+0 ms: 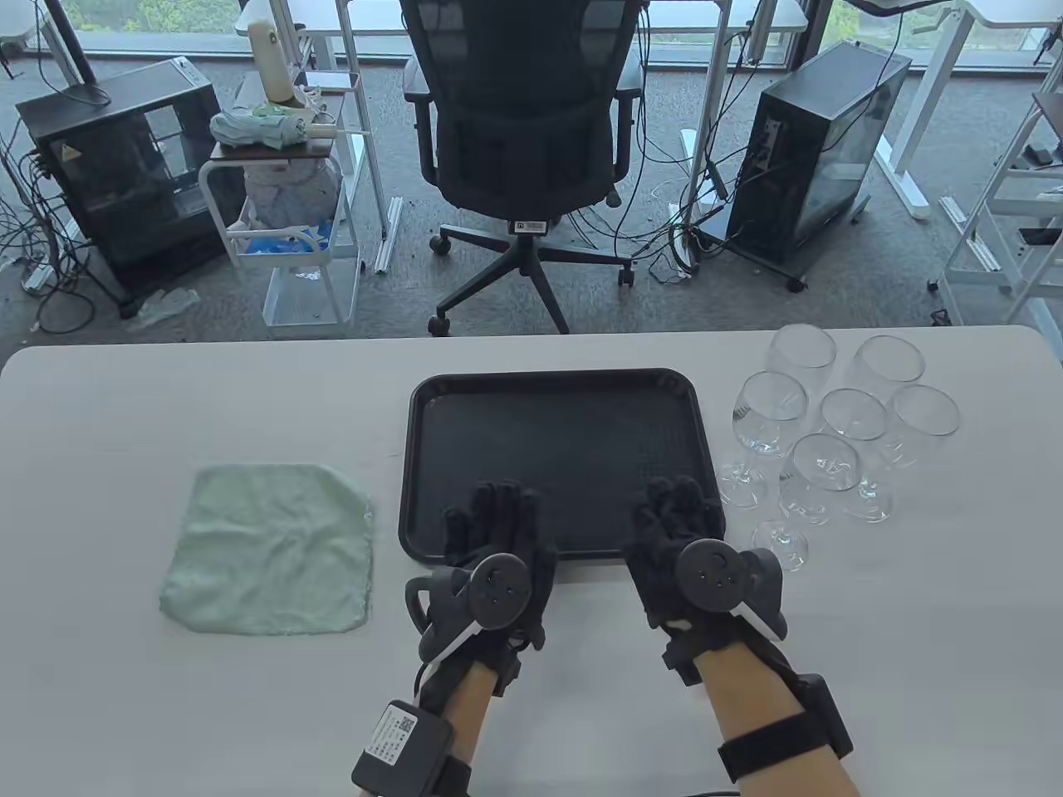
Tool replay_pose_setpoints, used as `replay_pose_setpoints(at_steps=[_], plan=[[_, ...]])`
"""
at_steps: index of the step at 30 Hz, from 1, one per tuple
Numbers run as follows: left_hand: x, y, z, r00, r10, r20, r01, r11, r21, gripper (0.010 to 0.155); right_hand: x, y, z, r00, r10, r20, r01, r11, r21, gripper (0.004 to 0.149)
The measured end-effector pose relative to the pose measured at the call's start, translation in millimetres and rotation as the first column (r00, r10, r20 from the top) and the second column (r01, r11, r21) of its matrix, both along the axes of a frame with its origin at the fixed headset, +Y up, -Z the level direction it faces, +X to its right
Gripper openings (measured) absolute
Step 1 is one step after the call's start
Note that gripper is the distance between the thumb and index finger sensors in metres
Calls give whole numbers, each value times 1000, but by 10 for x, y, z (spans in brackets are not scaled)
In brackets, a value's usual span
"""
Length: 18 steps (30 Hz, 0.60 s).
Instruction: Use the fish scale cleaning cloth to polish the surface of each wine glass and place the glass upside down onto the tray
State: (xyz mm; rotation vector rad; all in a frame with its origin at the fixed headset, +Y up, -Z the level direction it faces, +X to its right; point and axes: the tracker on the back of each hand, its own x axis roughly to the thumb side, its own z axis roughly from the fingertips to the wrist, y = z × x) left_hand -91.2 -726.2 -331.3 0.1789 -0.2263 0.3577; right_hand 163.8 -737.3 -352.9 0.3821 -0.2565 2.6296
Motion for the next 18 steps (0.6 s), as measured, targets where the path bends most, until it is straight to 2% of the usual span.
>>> replay_pose_setpoints(at_steps=[18], plan=[[-7, -113, -28, 1000, 16, -10, -16, 998, -53, 66, 30, 5, 30, 999, -31, 4, 32, 999, -23, 61]])
